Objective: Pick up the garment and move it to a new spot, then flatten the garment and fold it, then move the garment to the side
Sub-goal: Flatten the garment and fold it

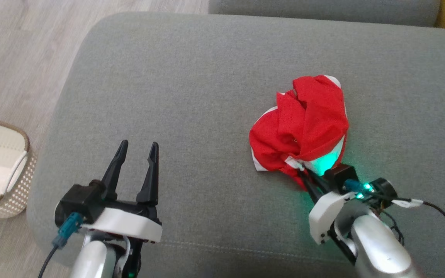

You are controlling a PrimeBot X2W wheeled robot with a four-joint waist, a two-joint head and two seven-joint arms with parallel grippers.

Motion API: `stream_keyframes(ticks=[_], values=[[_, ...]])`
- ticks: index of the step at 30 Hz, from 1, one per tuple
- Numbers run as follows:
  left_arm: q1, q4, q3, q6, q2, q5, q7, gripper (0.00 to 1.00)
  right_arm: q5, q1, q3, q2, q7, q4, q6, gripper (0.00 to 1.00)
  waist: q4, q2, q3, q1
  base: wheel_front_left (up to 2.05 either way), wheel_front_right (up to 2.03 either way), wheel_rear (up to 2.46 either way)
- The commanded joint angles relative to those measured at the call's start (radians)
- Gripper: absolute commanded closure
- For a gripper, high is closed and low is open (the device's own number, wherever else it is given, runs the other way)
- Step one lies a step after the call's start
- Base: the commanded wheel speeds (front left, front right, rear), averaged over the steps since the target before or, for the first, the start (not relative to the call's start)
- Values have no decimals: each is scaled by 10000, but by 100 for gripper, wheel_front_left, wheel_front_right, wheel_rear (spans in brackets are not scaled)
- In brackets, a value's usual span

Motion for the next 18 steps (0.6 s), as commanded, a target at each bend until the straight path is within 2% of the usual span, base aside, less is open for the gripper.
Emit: stream_keyframes(ticks=[1,8,14,18], values=[[-351,-291,320,77,25,-82,-76,0,4,-442,-14,97,-238,-307,-4,100,-94,0,-134,0,0,0,0],[-145,-318,366,92,24,-153,-76,0,199,-1195,-1171,-171,-246,-1552,-4,100,-570,0,-570,0,0,0,0],[-23,-327,309,108,24,-260,-76,0,165,-2367,-2001,-686,414,-3062,-4,100,-817,0,-912,0,0,0,0],[67,-322,169,149,24,-343,-76,0,85,-3188,-2433,-932,783,-3536,-4,100,-833,0,-1074,0,0,0,0]])
